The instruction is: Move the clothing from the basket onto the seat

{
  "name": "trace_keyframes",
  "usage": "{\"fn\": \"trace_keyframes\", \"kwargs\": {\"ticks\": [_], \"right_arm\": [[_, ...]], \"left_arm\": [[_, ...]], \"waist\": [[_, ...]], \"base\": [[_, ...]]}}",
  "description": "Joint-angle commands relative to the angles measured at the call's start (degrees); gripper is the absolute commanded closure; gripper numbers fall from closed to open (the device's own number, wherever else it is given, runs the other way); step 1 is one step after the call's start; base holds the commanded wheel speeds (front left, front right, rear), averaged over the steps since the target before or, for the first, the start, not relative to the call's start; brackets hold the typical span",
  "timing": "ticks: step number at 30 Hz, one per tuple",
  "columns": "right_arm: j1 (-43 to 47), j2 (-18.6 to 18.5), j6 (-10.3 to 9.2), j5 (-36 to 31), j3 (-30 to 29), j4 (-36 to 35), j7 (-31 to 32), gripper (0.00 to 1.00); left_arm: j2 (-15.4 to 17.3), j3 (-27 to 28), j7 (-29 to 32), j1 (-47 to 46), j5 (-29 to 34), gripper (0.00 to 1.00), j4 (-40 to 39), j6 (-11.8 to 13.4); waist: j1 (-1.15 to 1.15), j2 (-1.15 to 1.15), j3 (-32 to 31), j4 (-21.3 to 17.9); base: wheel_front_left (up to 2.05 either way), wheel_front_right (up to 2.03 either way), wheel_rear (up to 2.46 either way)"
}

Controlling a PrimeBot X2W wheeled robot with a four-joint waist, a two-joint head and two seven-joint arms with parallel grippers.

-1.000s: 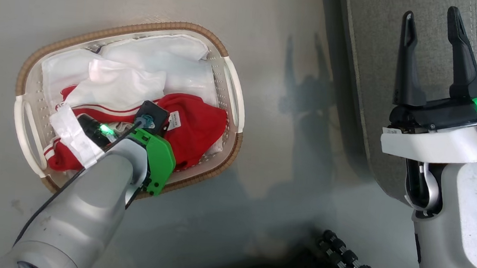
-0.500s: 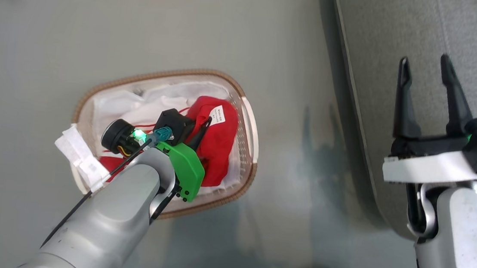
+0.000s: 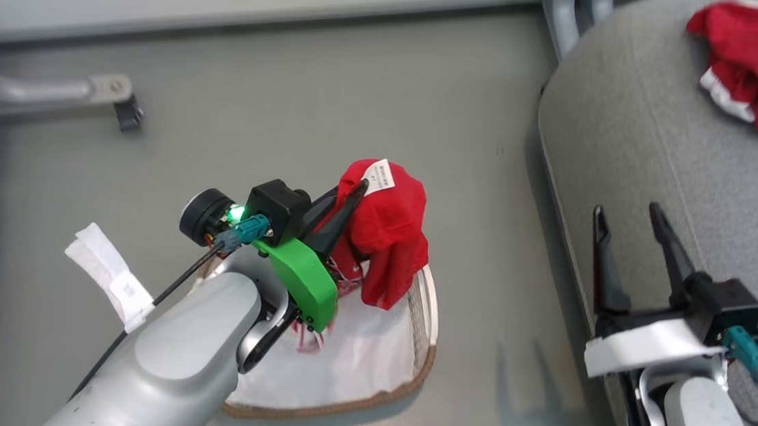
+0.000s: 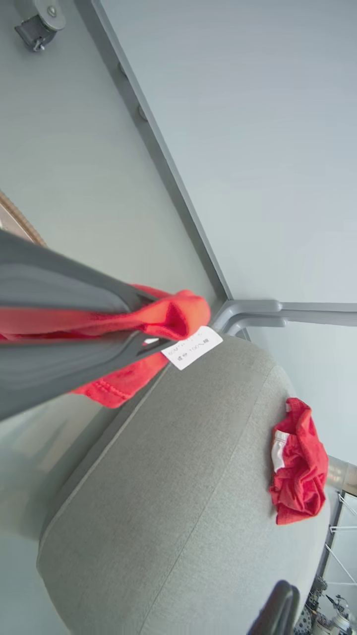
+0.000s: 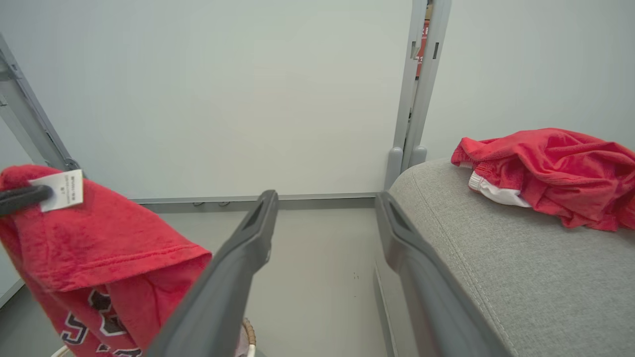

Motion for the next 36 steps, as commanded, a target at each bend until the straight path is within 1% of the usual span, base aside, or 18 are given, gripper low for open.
{"fn": "trace_keyframes", "kwargs": {"ticks": [1,6,10,16,20,26,28,32,34,36], "right_arm": [[1.80,-0.25,-0.06,-0.06,0.15,0.56,-0.28,0.00],[3.89,-0.24,-0.06,0.19,0.57,1.65,-0.28,0.00],[4.56,-0.24,-0.06,0.85,0.78,1.99,-0.28,0.00],[5.07,-0.23,-0.06,1.59,1.73,2.47,-0.28,0.00],[4.32,-0.23,-0.06,1.94,2.80,2.75,-0.28,0.00],[2.91,-0.23,-0.06,2.26,5.50,3.72,-0.28,0.00],[2.32,-0.21,-0.06,2.44,7.12,4.33,-0.28,0.00],[0.37,-0.25,-0.06,2.78,12.31,6.65,-0.28,0.00],[-1.39,-0.26,-0.06,2.71,14.76,8.59,-0.28,0.00],[-3.19,-0.26,-0.06,4.10,16.61,11.23,-0.28,0.00]], "left_arm": [[0.77,0.35,-0.19,1.04,-0.69,1.00,-1.26,0.05],[3.40,0.83,1.38,-1.79,0.14,1.00,-5.98,0.59],[5.55,1.04,3.69,-4.71,0.89,1.00,-9.67,0.56],[7.67,1.69,6.93,-10.14,1.22,1.00,-14.20,0.40],[8.38,1.70,8.47,-12.78,0.92,1.00,-16.01,0.28],[8.49,1.18,9.30,-14.15,0.64,1.00,-17.60,0.22],[8.41,0.99,9.37,-14.30,0.64,1.00,-17.92,0.20],[8.08,0.63,8.86,-14.24,0.42,1.00,-18.04,0.17],[7.79,0.20,8.70,-14.38,0.48,1.00,-18.18,0.14],[7.45,-0.28,8.55,-14.80,0.70,1.00,-18.48,0.14]], "waist": [[0.01,0.00,-10.80,3.65],[0.01,0.00,-14.66,3.55],[0.01,0.00,-15.84,3.27],[0.01,0.00,-16.66,3.00],[0.01,0.00,-16.87,2.92],[0.01,0.00,-16.86,3.08],[0.01,0.00,-16.83,3.18],[0.01,0.00,-16.88,3.37],[0.01,0.00,-16.94,3.54],[0.01,0.00,-17.00,3.92]], "base": [[0.00,0.00,0.00],[0.00,0.00,0.00],[0.00,0.00,0.00],[0.00,0.00,0.00],[0.00,0.00,0.00],[0.00,0.00,0.00],[0.00,0.00,0.00],[0.00,0.00,0.00],[0.00,0.00,0.00],[0.00,0.00,0.00]]}}
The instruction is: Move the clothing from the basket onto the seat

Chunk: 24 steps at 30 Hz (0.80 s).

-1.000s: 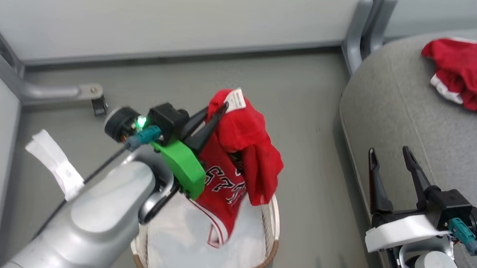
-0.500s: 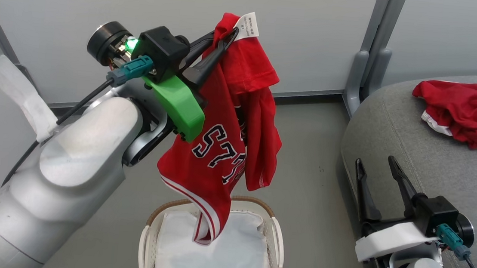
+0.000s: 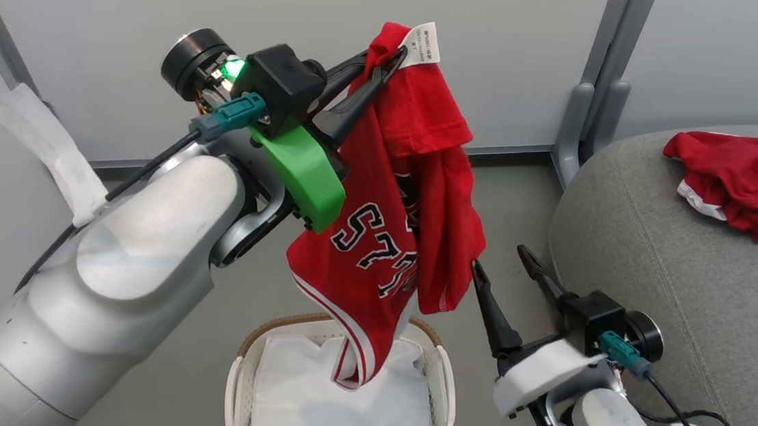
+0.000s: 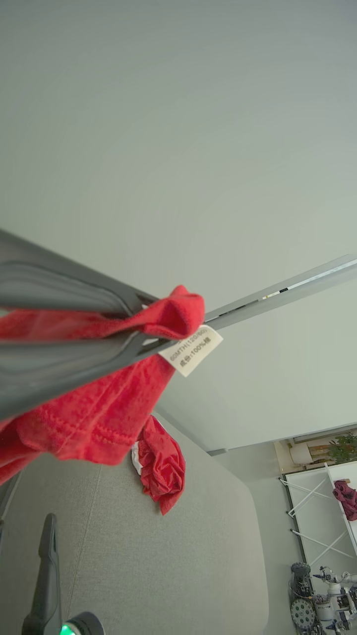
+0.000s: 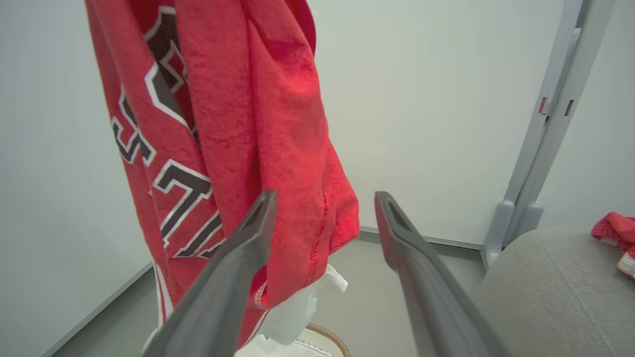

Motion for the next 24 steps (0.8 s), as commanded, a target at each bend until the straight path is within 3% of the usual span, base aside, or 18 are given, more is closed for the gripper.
{"fn": "trace_keyframes", "kwargs": {"ticks": [1,9,18,19,20,22,23,24], "right_arm": [[-1.85,-0.28,-0.06,0.29,0.96,1.85,-0.28,0.00],[-10.87,-0.29,-0.06,0.73,6.99,11.26,-0.28,0.00],[-16.30,-0.26,-0.06,1.12,8.16,18.62,-0.28,0.00],[-16.85,-0.26,-0.06,1.55,8.73,19.40,-0.27,0.24],[-17.28,-0.25,-0.06,1.93,9.28,19.92,-0.27,0.58],[-18.14,-0.25,-0.06,2.97,10.69,21.02,-0.27,0.81],[-18.61,-0.26,-0.06,3.32,11.29,21.55,-0.28,0.98],[-18.97,-0.32,-0.06,3.60,11.66,21.99,-0.28,1.00]], "left_arm": [[-0.33,-0.26,-0.48,-1.43,0.21,1.00,-0.43,-0.06],[-1.39,-2.76,-0.97,-2.46,0.52,1.00,-3.85,-0.17],[-1.06,-4.35,-1.09,-3.06,-0.19,1.00,-8.36,-0.19],[-0.87,-4.39,-1.14,-3.04,-0.31,1.00,-8.78,-0.19],[-0.70,-4.41,-1.23,-2.98,-0.43,1.00,-8.99,-0.19],[-0.47,-4.41,-1.34,-2.60,-0.66,1.00,-9.20,-0.16],[-0.40,-4.32,-1.38,-2.26,-0.89,1.00,-9.16,0.00],[-0.29,-4.30,-1.44,-2.02,-0.90,1.00,-9.11,0.03]], "waist": [[0.01,0.00,-0.11,0.48],[0.01,0.00,-0.39,2.63],[0.01,0.00,-0.94,5.21],[0.01,0.00,-0.97,5.47],[0.01,0.00,-0.99,5.62],[0.01,0.00,-1.04,5.91],[0.01,0.00,-1.06,6.04],[0.01,0.00,-1.06,6.13]], "base": [[0.00,0.00,0.00],[0.00,0.00,0.00],[0.00,0.00,0.00],[0.00,0.00,0.00],[0.00,0.00,0.00],[0.00,0.00,0.00],[0.00,0.00,0.00],[0.00,0.00,0.00]]}}
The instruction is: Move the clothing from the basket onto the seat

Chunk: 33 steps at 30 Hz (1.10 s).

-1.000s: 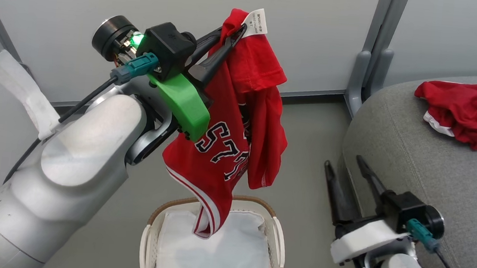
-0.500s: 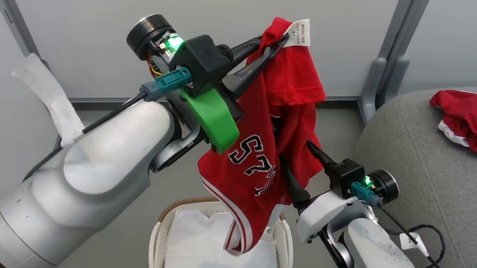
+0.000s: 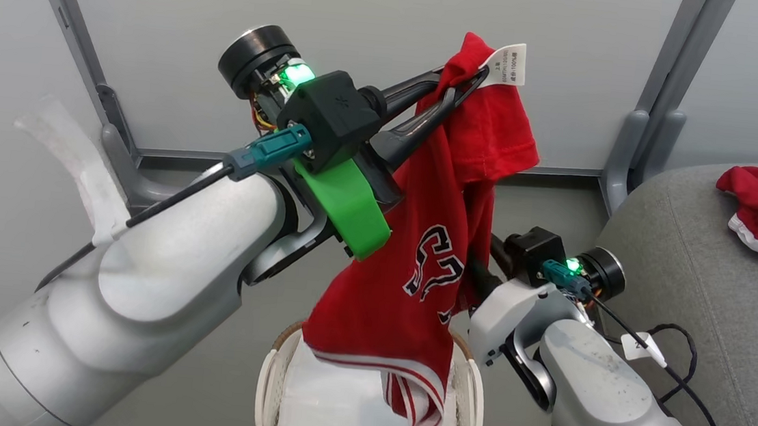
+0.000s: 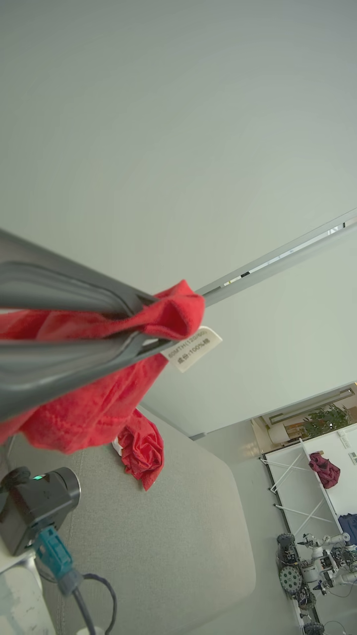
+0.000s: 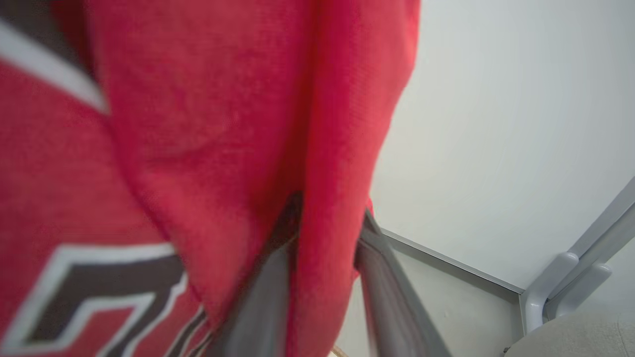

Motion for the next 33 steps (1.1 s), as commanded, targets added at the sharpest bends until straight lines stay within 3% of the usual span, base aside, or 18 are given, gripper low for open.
{"fn": "trace_keyframes", "kwargs": {"ticks": [1,15,16,17,18,19,25,33], "right_arm": [[-0.82,-0.35,-0.06,0.58,0.44,0.58,-0.28,1.00],[-2.20,-1.70,-0.06,0.27,-1.37,-1.22,-0.28,1.00],[-2.25,-2.00,-0.06,0.11,-1.88,-1.68,-0.28,1.00],[-2.28,-2.34,-0.06,-0.06,-2.26,-2.02,-0.28,1.00],[-2.41,-2.74,-0.06,-0.27,-2.62,-2.35,-0.28,1.00],[-2.64,-3.28,-0.06,-0.48,-3.18,-2.77,-0.28,1.00],[-4.12,-5.89,-0.06,-1.92,-5.61,-5.02,-0.28,1.00],[-5.74,-10.15,-0.06,-3.84,-9.72,-8.17,-0.28,1.00]], "left_arm": [[0.17,0.13,-0.56,0.23,-0.59,1.00,0.06,0.29],[3.50,2.49,-2.83,6.73,-4.34,1.00,6.48,3.22],[3.70,2.72,-3.14,7.54,-4.75,0.87,7.32,3.44],[3.75,2.87,-3.47,8.25,-5.12,0.65,7.93,3.52],[3.94,3.00,-3.71,8.85,-5.28,0.53,8.41,3.64],[4.06,3.16,-4.22,9.51,-5.56,0.00,9.08,3.87],[3.31,3.41,-6.27,13.62,-6.09,0.00,11.12,4.56],[-1.03,2.14,-7.74,18.85,-4.96,0.00,13.19,4.60]], "waist": [[0.00,0.00,-0.04,0.18],[0.00,0.00,0.19,-1.98],[0.00,0.00,0.20,-2.38],[0.00,0.00,0.21,-2.65],[0.00,0.00,0.23,-2.94],[0.00,0.00,0.25,-3.27],[0.00,0.00,0.59,-5.24],[0.00,0.00,1.40,-9.34]], "base": [[0.00,0.00,0.00],[0.00,0.00,0.00],[0.00,0.00,0.00],[0.00,0.00,0.00],[0.00,0.00,0.00],[0.00,0.00,0.00],[0.00,0.00,0.00],[0.00,0.00,0.00]]}}
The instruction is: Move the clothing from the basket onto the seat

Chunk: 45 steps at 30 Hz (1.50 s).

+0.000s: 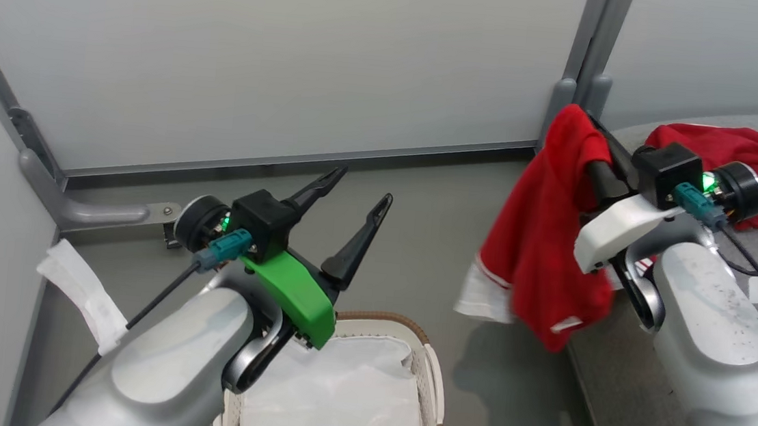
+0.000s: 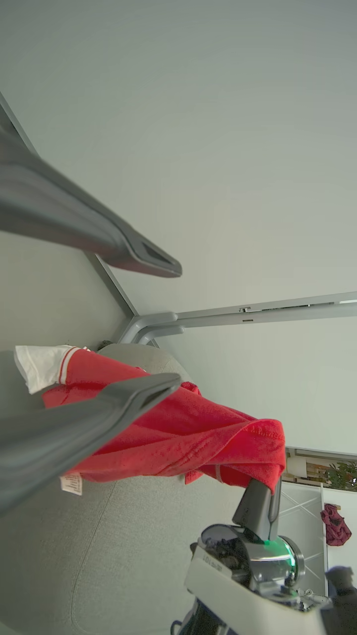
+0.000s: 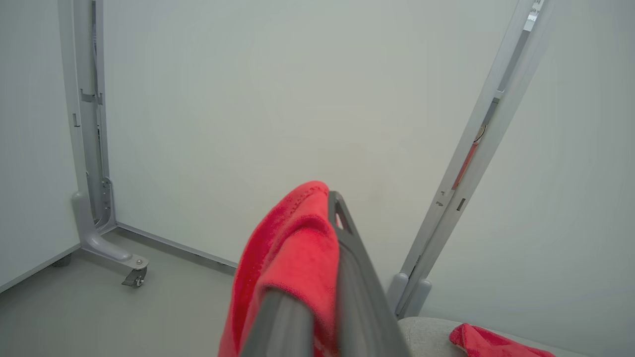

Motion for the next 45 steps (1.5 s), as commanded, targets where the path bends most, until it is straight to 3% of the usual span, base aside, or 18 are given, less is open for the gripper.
{"fn": "trace_keyframes", "kwargs": {"ticks": [1,11,16,22,33,39,45], "right_arm": [[-0.57,-1.07,-0.06,-0.56,-0.87,-0.72,-0.28,1.00],[1.50,-6.19,-0.06,-1.38,-4.71,-6.40,1.36,1.00],[3.18,-6.82,-0.06,-1.01,-6.20,-10.18,2.86,1.00],[4.98,-6.28,-0.06,-0.86,-8.14,-12.84,3.49,1.00],[0.36,-6.75,-0.06,-0.55,-8.23,-10.00,4.41,1.00],[-11.51,-9.80,-0.06,-0.34,-9.13,-6.35,5.44,1.00],[-26.67,-15.81,-0.06,-0.07,-15.54,-2.44,9.69,1.00]], "left_arm": [[-0.78,-0.30,-0.35,1.51,0.94,0.00,0.35,0.01],[-4.63,-0.10,-0.50,5.07,3.66,0.00,2.30,-1.24],[-5.49,0.86,-0.51,5.43,5.42,0.00,2.81,-1.67],[-6.88,1.22,-0.49,4.57,7.28,0.00,3.80,-2.48],[-7.78,1.10,-0.46,2.53,10.14,0.00,4.37,-3.24],[-7.50,1.17,-0.46,1.29,12.21,0.00,3.22,-2.46],[-6.22,0.40,0.00,-0.05,14.86,0.00,0.11,-0.96]], "waist": [[0.00,0.00,0.57,-2.22],[0.00,0.00,2.67,-11.78],[0.00,0.00,4.62,-17.09],[0.00,0.00,7.51,-20.49],[0.00,0.00,14.02,-19.62],[0.00,0.00,18.77,-17.36],[0.00,0.00,24.32,-13.87]], "base": [[0.00,0.00,0.00],[0.00,0.00,0.00],[0.00,0.00,0.00],[0.00,0.00,0.00],[0.00,0.00,0.00],[0.00,0.00,0.00],[0.00,0.00,0.00]]}}
